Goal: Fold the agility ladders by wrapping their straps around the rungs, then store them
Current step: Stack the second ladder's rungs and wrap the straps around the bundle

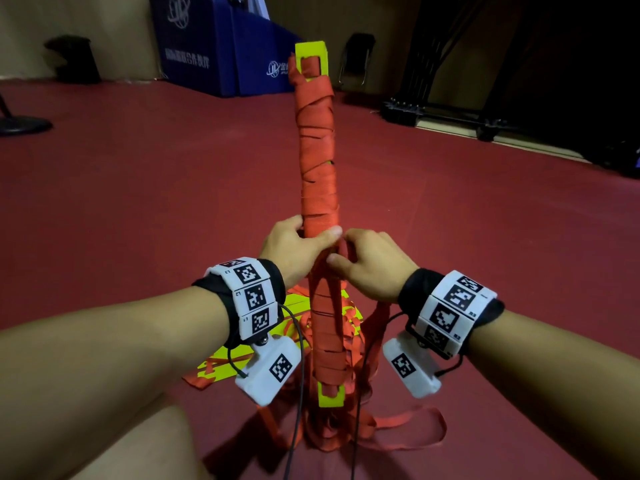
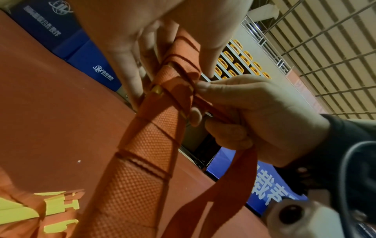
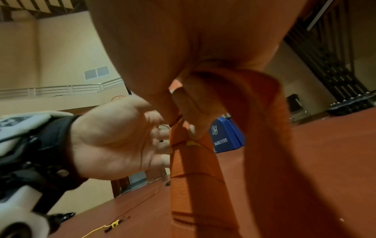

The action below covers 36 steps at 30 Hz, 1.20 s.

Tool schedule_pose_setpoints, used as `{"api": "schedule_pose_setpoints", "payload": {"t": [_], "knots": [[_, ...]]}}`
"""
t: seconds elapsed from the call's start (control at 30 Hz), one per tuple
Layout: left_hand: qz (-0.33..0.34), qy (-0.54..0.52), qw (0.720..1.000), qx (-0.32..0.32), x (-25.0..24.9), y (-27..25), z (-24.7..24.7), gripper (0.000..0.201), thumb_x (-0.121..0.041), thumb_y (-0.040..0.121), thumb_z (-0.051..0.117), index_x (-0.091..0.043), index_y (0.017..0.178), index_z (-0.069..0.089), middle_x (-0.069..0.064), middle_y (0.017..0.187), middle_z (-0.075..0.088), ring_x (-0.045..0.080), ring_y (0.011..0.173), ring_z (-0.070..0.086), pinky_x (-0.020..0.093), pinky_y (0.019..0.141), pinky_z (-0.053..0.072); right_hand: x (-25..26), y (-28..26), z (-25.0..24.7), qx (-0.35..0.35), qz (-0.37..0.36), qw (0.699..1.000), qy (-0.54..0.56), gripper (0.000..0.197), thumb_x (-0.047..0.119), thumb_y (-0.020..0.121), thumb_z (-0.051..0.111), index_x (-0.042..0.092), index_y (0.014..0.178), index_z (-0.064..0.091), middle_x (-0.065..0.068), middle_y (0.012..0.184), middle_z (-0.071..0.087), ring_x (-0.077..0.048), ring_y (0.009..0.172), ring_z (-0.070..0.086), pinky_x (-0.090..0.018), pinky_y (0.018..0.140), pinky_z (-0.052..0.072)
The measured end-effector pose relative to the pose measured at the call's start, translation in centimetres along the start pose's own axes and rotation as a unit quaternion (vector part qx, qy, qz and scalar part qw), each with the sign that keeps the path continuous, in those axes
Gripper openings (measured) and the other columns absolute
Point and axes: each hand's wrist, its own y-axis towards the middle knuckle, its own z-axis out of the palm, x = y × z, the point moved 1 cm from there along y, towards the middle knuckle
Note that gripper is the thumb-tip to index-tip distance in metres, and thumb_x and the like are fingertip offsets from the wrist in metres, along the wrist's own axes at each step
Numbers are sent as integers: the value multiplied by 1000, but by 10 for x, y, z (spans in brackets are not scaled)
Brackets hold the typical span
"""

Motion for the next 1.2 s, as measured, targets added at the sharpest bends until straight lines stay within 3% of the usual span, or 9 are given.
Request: {"api": "schedule_pose_setpoints", "payload": {"t": [0.17,0.3,0.4,0.5,0.6,0.77,0.9,1.03,1.2], "knots": [[-47,-54,997,35,-13,-8,3,14,-31,77,63,-22,75,73,8,77,69,22,71,63,45,68,62,-8,2,1,-20,20,999,-18,46,62,88,58,16,93,59,-8,87,68,-34,89,62,-36,67,44],[-38,-51,994,89,-15,-11,6,43,12,78,39,-11,93,72,8,80,62,22,71,56,43,68,60,-16,2,2,-37,38,998,-28,53,72,80,60,22,96,59,-10,99,70,-35,95,64,-36,72,48],[-22,-48,993,106,-16,-15,10,61,23,80,38,-26,90,72,-8,75,68,22,77,58,43,71,59,-19,0,0,-38,45,998,-30,50,68,83,61,22,102,63,-12,106,70,-38,100,63,-37,76,49],[-30,-83,991,97,-16,-13,9,62,25,86,45,-24,118,64,-7,88,67,19,78,64,27,51,57,-22,-1,-3,-39,49,998,-14,41,58,89,60,19,98,68,-14,101,71,-37,98,63,-33,70,42],[-64,-128,985,93,-12,-8,6,67,23,87,54,-5,147,43,9,116,60,18,83,65,29,54,59,-26,0,-6,-26,44,998,29,38,52,93,59,16,88,69,-7,84,72,-30,84,64,-32,67,41],[-67,-89,980,164,3,-3,3,49,15,88,61,-1,134,57,14,125,64,19,95,67,23,80,57,-31,3,-4,-17,27,992,119,34,45,96,59,14,86,69,-5,78,72,-19,63,63,-37,68,53],[-43,-50,976,205,3,-4,-1,34,18,90,56,-5,114,63,7,87,68,6,70,68,17,66,55,-29,3,0,5,9,987,158,29,41,95,62,13,95,71,-4,74,71,-12,54,57,-35,62,51],[-35,-12,981,193,4,-4,-5,33,19,87,60,-4,112,60,6,86,66,8,67,66,16,58,53,-25,2,-4,18,12,986,166,27,42,90,69,16,83,71,-2,67,71,-13,46,56,-25,49,45],[-47,-6,987,156,7,-3,-4,34,11,87,67,-12,109,56,3,90,62,14,67,62,20,49,48,-20,1,-3,29,35,984,170,40,41,92,68,15,63,58,-10,62,71,-22,47,63,-27,44,49]]}}
